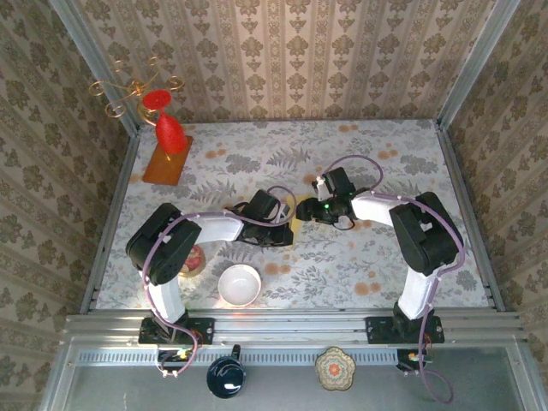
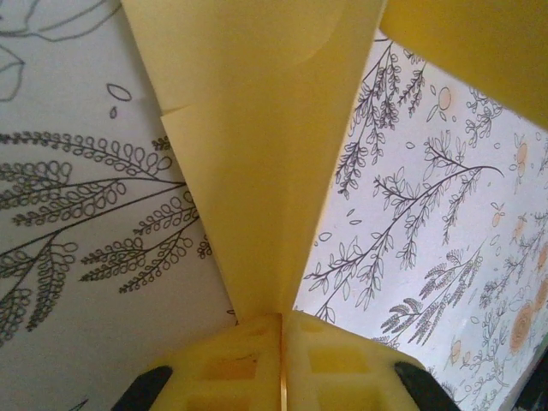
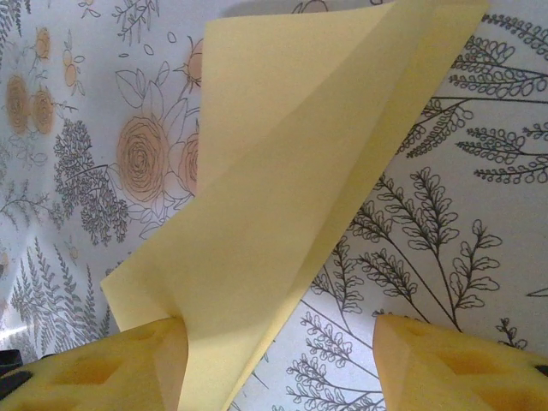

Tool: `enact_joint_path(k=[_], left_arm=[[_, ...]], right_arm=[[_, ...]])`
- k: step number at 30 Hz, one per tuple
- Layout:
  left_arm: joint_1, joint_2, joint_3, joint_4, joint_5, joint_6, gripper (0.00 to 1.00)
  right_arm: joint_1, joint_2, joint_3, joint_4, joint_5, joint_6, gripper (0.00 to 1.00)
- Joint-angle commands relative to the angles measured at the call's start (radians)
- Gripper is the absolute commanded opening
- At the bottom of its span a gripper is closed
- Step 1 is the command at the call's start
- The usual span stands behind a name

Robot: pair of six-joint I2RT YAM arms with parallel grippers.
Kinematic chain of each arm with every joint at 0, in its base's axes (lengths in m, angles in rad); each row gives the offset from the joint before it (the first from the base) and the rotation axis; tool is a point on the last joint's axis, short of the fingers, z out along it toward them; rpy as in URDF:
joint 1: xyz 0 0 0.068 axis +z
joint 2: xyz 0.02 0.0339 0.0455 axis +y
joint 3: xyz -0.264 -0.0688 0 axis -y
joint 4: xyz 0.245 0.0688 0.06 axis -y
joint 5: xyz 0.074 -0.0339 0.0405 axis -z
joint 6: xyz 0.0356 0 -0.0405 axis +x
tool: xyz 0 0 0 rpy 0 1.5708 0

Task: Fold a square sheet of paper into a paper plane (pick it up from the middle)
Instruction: Fold the wing for the fifth time at the center of the table.

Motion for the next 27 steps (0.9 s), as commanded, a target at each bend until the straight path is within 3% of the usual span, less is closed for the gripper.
enact_joint_path(k=[1, 7, 15, 27], left_arm=[[0.000, 0.000, -0.013, -0.022, -0.028, 0.064, 0.10], [0.001, -0.034, -0.046, 0.002, -0.056, 0.167, 0.09], [0.017, -0.036, -0.086, 0.065, -0.017, 0.203, 0.09], [0.030, -0.014, -0.113, 0.121, 0.003, 0.193, 0.09]], right_arm=[[-0.003, -0.041, -0.010, 0.000, 0.014, 0.028, 0.61], [-0.058, -0.142, -0.090, 0.094, -0.011, 0.086, 0.62], [-0.075, -0.118, -0.086, 0.093, -0.110, 0.012, 0.61], [-0.034, 0.018, 0.024, 0.025, -0.111, -0.110, 0.66]])
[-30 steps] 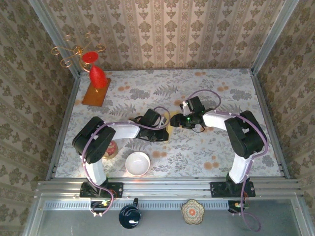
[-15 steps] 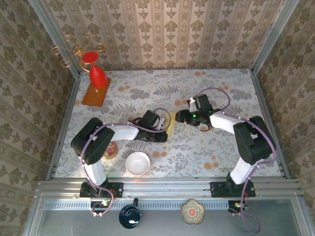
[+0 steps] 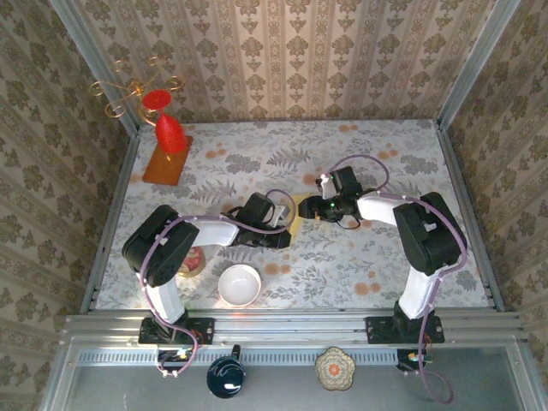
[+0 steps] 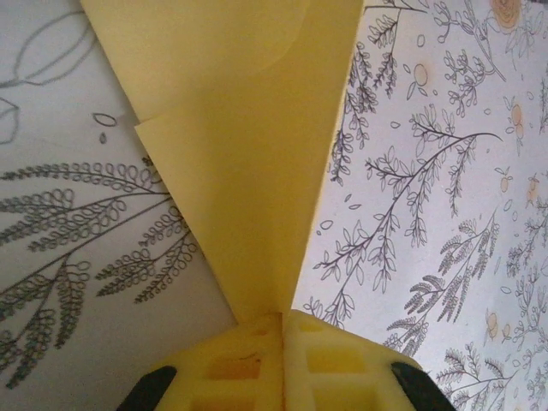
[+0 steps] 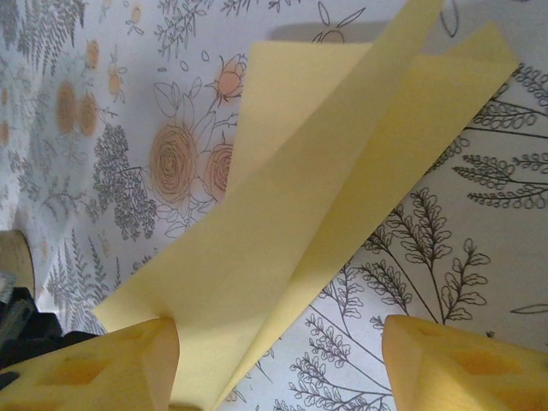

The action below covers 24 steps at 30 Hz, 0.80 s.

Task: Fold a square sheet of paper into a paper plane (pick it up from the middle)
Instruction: Fold the wing for the fifth time at the center of the table.

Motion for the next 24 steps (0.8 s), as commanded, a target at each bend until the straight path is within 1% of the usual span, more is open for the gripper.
enact_joint_path(k=[1, 4, 6, 10, 13, 16, 19, 24], left_arm=[[0.010, 0.012, -0.025, -0.008, -0.007, 0.021, 0.09], [0.010, 0.013, -0.024, -0.010, -0.009, 0.022, 0.09], [0.011, 0.009, -0.024, -0.013, -0.010, 0.021, 0.09], [0.010, 0.000, -0.023, -0.017, -0.012, 0.017, 0.10], [0.010, -0.013, -0.021, -0.026, -0.014, 0.009, 0.12], [0.010, -0.038, -0.018, -0.036, -0.020, -0.012, 0.18], [0.009, -0.068, -0.022, -0.039, -0.037, -0.044, 0.22], [-0.004, -0.107, -0.025, -0.064, -0.072, -0.088, 0.25]], right_arm=[[0.022, 0.031, 0.062, -0.047, 0.000, -0.066, 0.67], [0.038, 0.069, 0.094, -0.071, 0.054, -0.059, 0.67], [0.042, 0.091, 0.105, -0.084, 0.114, -0.036, 0.66], [0.048, 0.116, 0.103, -0.083, 0.173, 0.004, 0.65], [0.052, 0.129, 0.109, -0.102, 0.219, 0.015, 0.63], [0.053, 0.136, 0.108, -0.108, 0.232, 0.024, 0.62], [0.053, 0.141, 0.110, -0.112, 0.237, 0.030, 0.61], [0.056, 0.148, 0.114, -0.120, 0.236, 0.035, 0.60]])
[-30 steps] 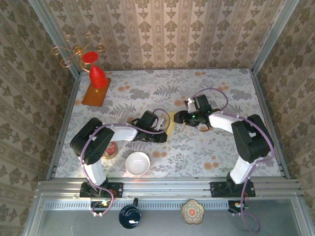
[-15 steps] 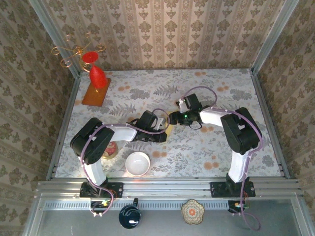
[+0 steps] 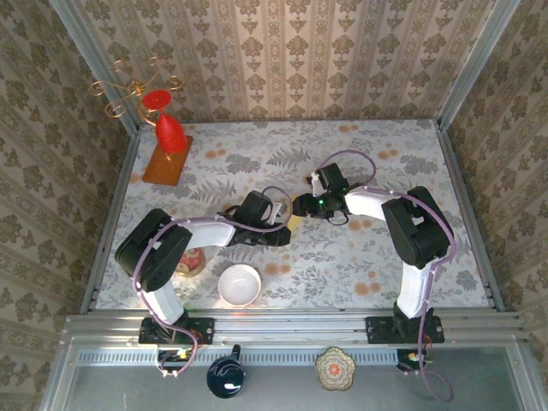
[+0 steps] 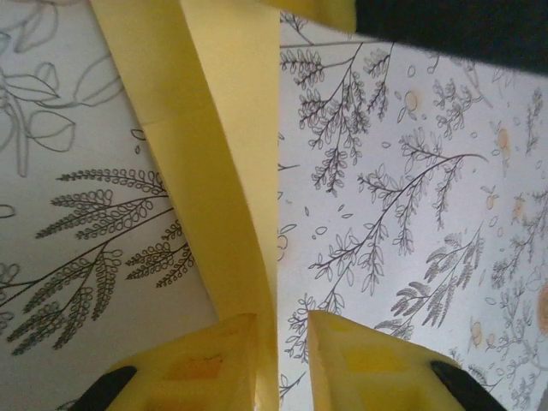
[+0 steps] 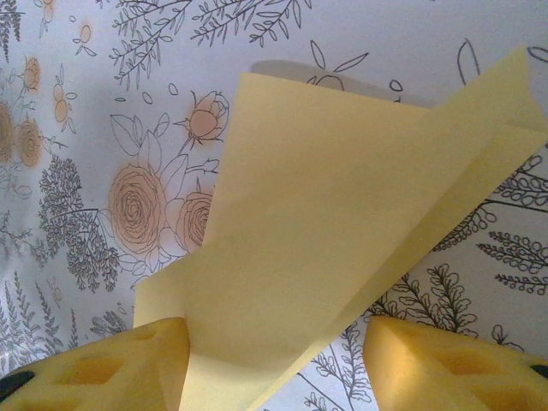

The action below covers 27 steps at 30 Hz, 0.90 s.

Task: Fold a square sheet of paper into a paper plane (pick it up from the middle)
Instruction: Fold the wing for the fifth time at the center of the table.

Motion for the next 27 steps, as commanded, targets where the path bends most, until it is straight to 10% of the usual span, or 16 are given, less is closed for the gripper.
enact_joint_path(k=[1, 27], left_arm=[[-0.008, -0.051, -0.018, -0.047, -0.043, -0.049, 0.25], [-0.049, -0.014, -0.015, -0.091, -0.110, -0.140, 0.20]], right_arm=[[0.001, 0.065, 0.001, -0.059, 0.085, 0.011, 0.60], [0.001, 0.102, 0.024, -0.089, 0.086, 0.033, 0.56]])
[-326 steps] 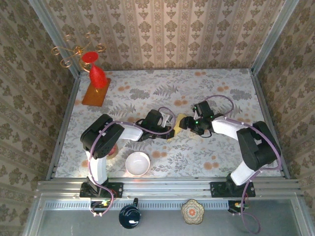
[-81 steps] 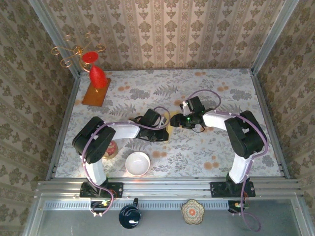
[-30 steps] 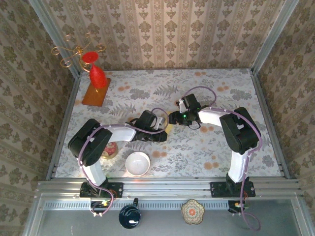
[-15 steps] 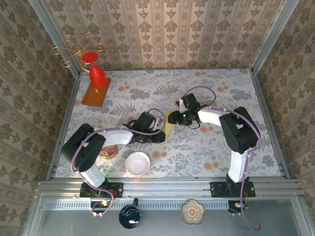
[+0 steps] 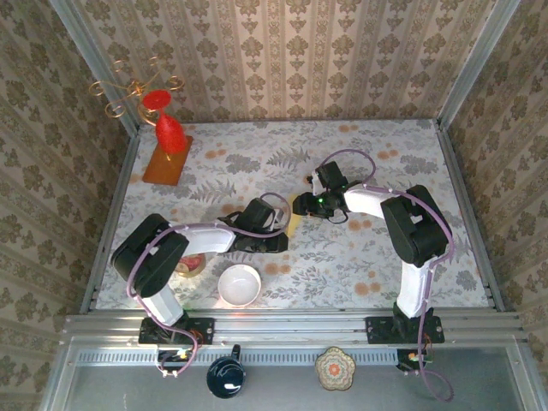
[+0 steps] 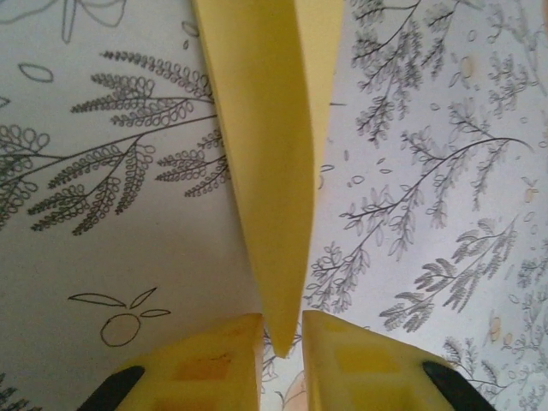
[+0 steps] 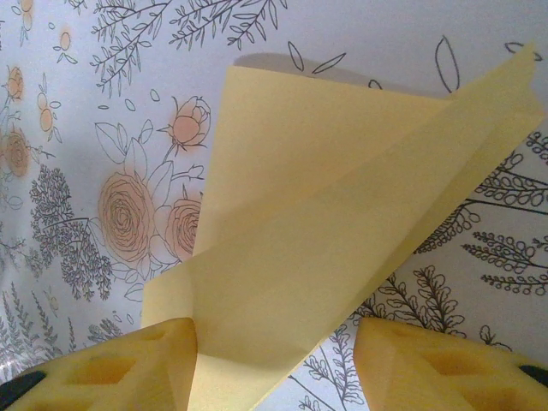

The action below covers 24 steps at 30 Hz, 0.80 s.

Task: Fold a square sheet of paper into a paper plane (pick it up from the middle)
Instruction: Fold the wing for the fifth time at the center of the table.

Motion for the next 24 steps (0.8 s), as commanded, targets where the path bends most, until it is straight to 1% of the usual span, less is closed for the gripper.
enact_joint_path(k=[1, 6, 13, 16, 20, 24], left_arm=[[0.002, 0.020, 0.020, -0.031, -0.014, -0.017, 0.19], [0.003, 0.031, 0.019, -0.028, -0.015, -0.018, 0.14], [0.009, 0.038, 0.014, -0.027, -0.004, -0.019, 0.11], [0.017, 0.021, 0.013, -0.028, 0.007, -0.020, 0.14], [0.034, -0.054, 0.014, -0.031, 0.006, -0.017, 0.24], [0.053, -0.093, 0.021, -0.008, 0.005, -0.018, 0.30]], right_arm=[[0.002, 0.084, -0.007, -0.047, 0.083, 0.010, 0.56], [0.002, 0.088, 0.000, -0.058, 0.088, 0.010, 0.55], [0.002, 0.096, 0.021, -0.095, 0.094, 0.013, 0.54], [0.003, 0.100, 0.028, -0.108, 0.092, 0.018, 0.54], [0.004, 0.101, 0.036, -0.124, 0.092, 0.028, 0.54], [0.004, 0.104, 0.042, -0.135, 0.093, 0.041, 0.53]])
